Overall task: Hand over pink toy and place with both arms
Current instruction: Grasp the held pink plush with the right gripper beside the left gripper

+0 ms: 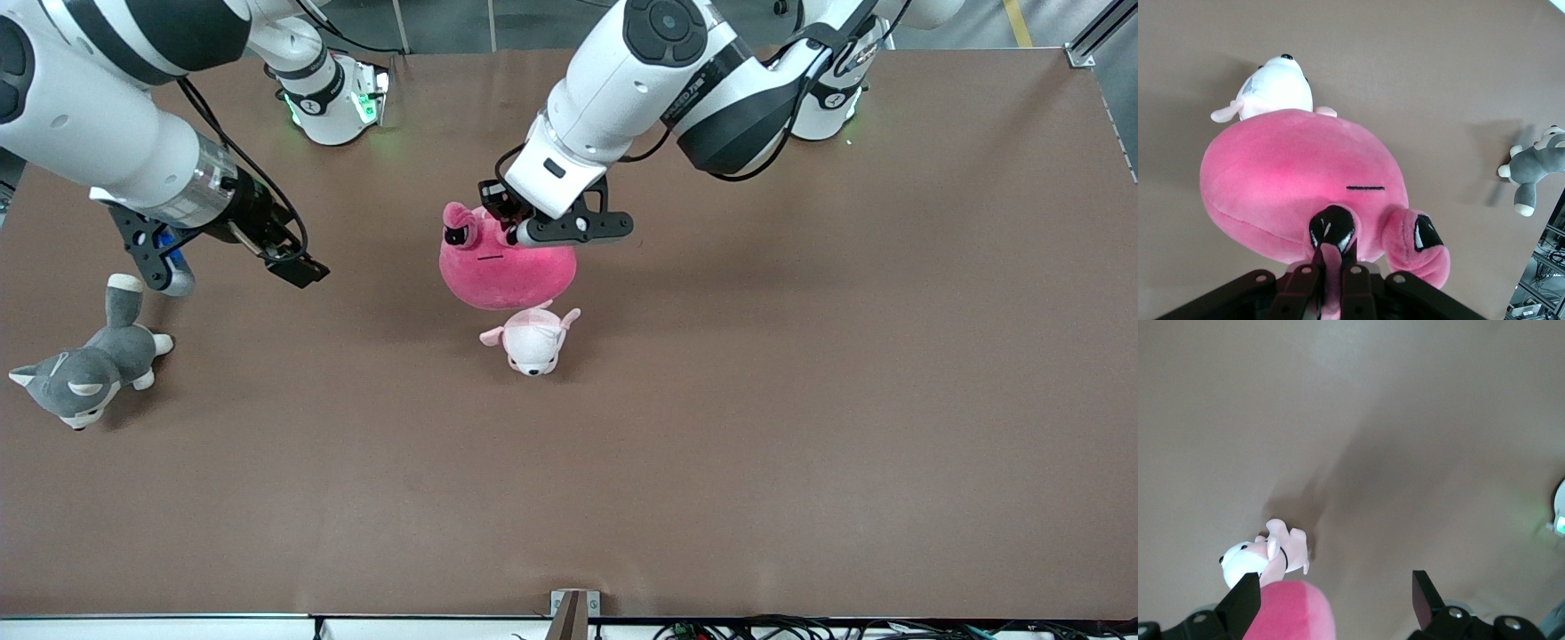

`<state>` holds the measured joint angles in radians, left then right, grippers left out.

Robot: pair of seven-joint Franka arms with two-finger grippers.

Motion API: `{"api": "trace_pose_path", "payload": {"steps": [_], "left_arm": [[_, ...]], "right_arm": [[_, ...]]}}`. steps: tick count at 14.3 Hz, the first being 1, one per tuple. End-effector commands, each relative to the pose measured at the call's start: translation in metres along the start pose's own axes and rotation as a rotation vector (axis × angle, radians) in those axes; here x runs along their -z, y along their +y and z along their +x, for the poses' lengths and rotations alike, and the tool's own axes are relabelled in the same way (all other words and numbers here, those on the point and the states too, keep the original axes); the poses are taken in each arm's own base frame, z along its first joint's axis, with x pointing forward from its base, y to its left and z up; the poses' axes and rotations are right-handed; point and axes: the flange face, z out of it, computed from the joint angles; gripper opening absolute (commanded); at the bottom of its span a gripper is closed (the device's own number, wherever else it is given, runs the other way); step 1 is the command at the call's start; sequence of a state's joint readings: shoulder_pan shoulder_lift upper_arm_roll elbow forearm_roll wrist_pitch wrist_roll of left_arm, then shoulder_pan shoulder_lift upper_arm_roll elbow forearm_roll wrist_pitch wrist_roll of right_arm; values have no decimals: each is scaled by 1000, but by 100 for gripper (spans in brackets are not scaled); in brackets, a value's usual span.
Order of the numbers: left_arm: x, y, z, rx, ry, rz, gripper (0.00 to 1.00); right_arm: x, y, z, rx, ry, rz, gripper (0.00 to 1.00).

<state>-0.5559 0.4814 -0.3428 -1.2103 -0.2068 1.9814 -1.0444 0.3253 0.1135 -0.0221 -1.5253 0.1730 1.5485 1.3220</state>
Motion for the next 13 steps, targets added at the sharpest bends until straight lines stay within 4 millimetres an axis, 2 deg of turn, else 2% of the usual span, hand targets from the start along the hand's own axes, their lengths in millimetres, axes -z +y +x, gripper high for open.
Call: {"api": "trace_pose_path", "payload": {"steps": [1, 3, 4, 6, 7, 9, 13], "left_arm": [[2, 10, -8, 6, -5, -32, 2], [-2, 16, -14, 2, 7, -53, 2], [-11, 17, -11, 27, 3, -57, 2], [-18, 20, -13, 38, 7, -75, 2], [-21, 24, -20, 30, 6, -76, 2], [-21, 25, -19, 29, 15, -90, 2], [-26, 25, -17, 32, 14, -89, 2]], "right_arm": [[-2, -2, -52, -81, -8, -9, 100], [-6, -5, -83, -125, -4, -11, 100], [-9, -7, -96, -137, -2, -12, 100], [-12, -8, -114, -145, 0, -16, 100], [-15, -8, -120, -148, 1, -18, 100], [-21, -8, -131, -136, 5, -26, 99], [-32, -11, -131, -137, 6, -19, 98]]}}
